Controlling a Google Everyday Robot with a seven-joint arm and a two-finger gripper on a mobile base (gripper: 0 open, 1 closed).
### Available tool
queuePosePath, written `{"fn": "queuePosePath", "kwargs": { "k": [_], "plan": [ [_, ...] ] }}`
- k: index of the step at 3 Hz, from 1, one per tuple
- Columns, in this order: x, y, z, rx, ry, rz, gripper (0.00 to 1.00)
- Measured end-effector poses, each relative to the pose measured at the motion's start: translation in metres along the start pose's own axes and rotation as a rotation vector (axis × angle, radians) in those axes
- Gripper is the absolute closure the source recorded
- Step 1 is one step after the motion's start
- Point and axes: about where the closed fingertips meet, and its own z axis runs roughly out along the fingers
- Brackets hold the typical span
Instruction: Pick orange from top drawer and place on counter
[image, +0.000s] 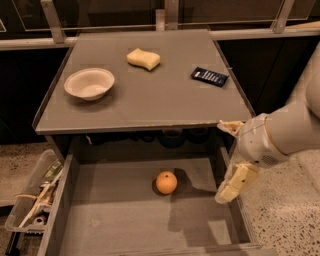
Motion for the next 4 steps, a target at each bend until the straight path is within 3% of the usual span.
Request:
{"fn": "queuePosePath", "kwargs": {
  "k": [2, 3, 4],
  "plan": [
    [0.007, -0.021, 0.065, 0.060, -0.223, -0.012, 0.00],
    [0.007, -0.021, 0.065, 0.060, -0.223, -0.012, 0.00],
    [0.011, -0.021, 0.090, 0.031, -0.237, 0.010, 0.00]
  ]
}}
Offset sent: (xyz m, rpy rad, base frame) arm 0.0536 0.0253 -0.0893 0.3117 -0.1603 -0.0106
